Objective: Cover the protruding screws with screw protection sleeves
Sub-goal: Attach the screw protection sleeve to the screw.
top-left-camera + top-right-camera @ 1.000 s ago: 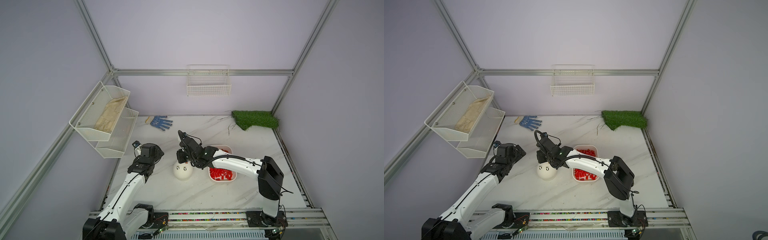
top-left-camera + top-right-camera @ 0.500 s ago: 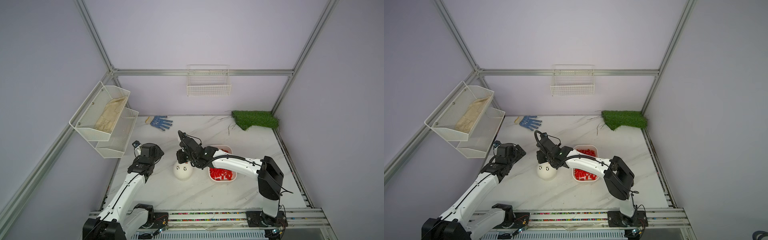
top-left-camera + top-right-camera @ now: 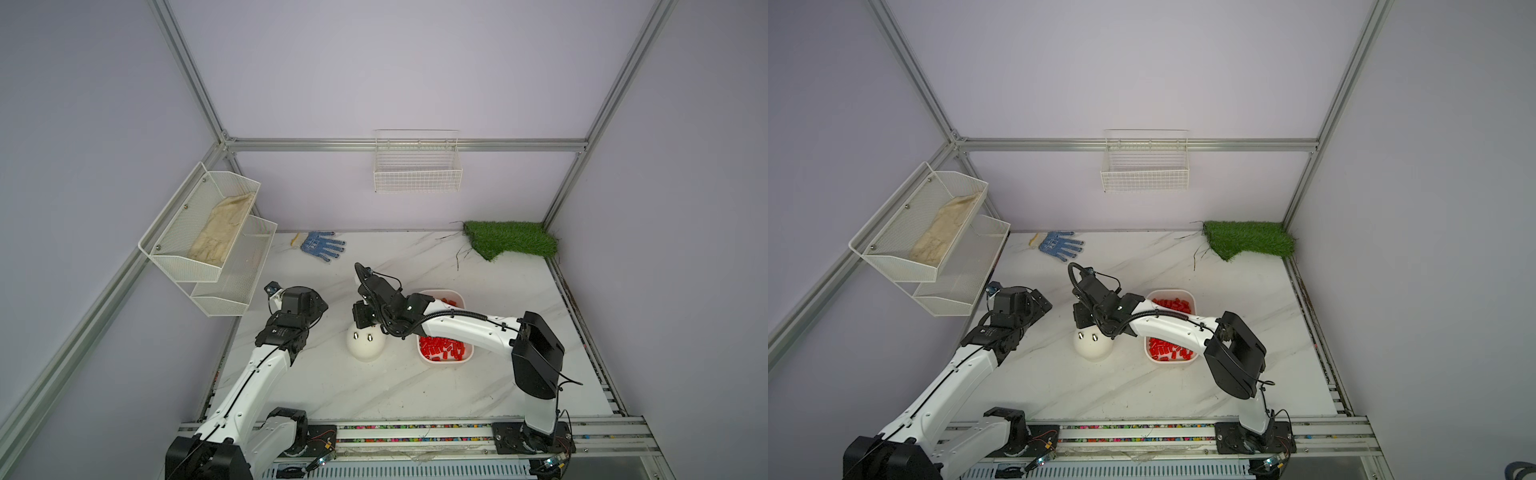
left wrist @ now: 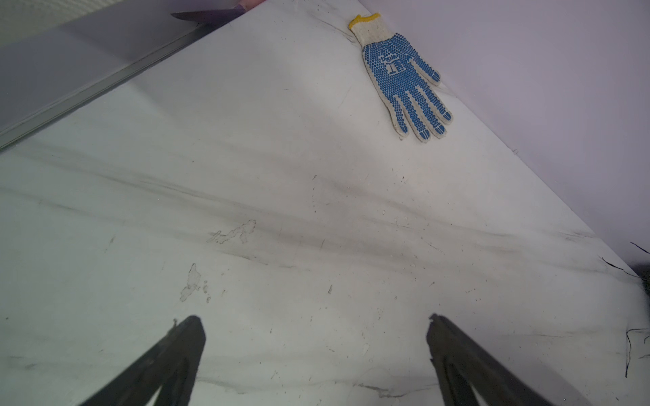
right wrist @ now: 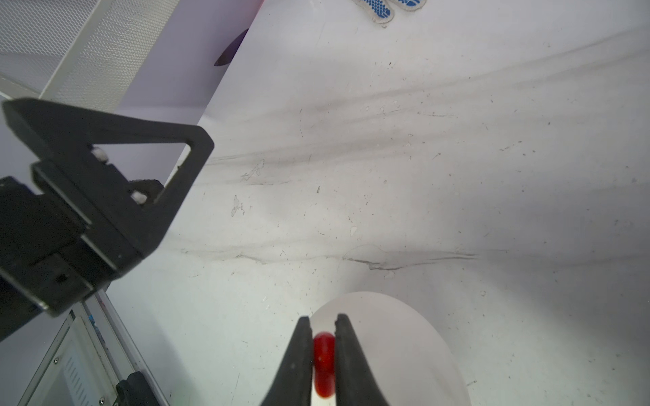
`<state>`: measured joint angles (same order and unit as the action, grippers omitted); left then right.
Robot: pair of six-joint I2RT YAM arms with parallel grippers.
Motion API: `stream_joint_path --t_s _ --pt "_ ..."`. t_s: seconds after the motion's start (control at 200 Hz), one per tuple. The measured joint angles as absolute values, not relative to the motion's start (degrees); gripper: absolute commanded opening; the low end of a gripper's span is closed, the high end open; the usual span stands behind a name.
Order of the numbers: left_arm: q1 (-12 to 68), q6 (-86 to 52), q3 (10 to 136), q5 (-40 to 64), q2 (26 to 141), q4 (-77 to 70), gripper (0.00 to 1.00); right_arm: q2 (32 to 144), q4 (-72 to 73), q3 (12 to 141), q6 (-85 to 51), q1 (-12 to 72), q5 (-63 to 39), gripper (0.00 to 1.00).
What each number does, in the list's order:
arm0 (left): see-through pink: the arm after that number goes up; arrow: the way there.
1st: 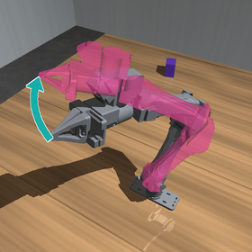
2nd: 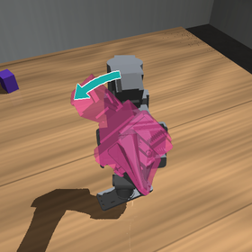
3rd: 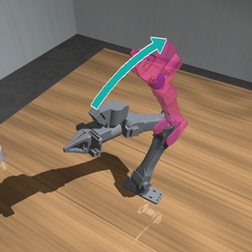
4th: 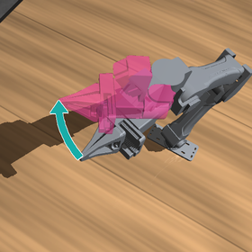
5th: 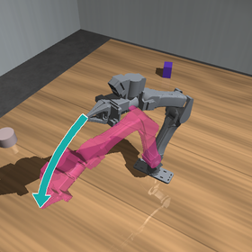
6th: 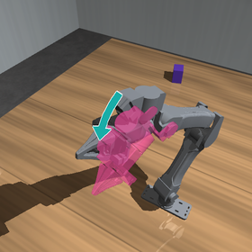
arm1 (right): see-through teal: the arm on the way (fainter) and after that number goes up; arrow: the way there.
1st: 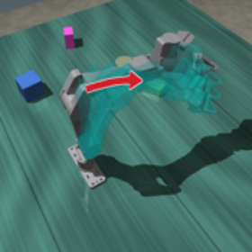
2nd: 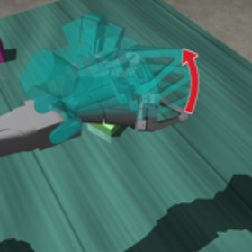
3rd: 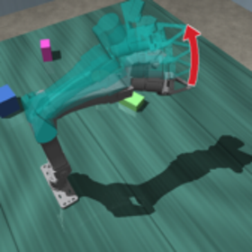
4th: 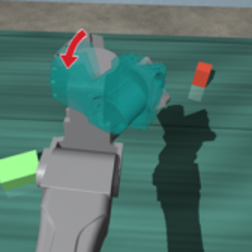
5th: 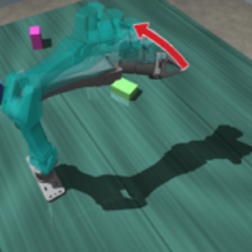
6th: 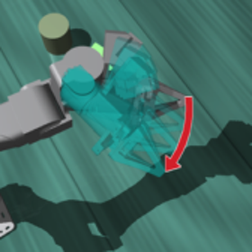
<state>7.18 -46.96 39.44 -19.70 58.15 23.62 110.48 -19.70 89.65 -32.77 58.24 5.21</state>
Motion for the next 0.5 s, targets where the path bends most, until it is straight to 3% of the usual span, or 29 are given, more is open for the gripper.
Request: stream_joint_path --t_s 0.5 --pt "7.2 -47.0 39.4 -19.7 58.2 23.6 1.00 110.6 -19.3 88.9 -32.9 58.2 5.0 0.15"
